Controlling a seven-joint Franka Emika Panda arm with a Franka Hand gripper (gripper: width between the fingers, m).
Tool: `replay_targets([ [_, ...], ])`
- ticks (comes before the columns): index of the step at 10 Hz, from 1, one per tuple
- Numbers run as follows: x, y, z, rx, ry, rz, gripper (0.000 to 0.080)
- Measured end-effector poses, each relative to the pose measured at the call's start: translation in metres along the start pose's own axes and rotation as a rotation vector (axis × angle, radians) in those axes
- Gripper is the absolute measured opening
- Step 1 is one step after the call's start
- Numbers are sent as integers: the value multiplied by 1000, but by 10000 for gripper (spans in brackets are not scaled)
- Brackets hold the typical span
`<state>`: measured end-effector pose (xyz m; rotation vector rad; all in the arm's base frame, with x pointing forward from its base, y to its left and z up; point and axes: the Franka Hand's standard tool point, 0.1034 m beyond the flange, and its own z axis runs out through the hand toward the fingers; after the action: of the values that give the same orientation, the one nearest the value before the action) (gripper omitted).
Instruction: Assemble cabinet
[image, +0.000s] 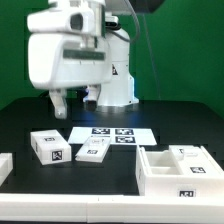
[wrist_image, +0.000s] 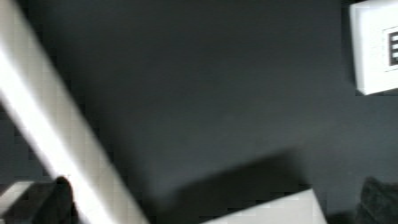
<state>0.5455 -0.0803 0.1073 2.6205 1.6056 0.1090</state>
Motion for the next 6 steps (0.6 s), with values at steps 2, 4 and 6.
replay_targets([
  [2,3,-20,28,32,-24,9,797],
  [4,5,-25,32,28,-22,21,797],
  [6,4,-26,33,29,-24,29,797],
])
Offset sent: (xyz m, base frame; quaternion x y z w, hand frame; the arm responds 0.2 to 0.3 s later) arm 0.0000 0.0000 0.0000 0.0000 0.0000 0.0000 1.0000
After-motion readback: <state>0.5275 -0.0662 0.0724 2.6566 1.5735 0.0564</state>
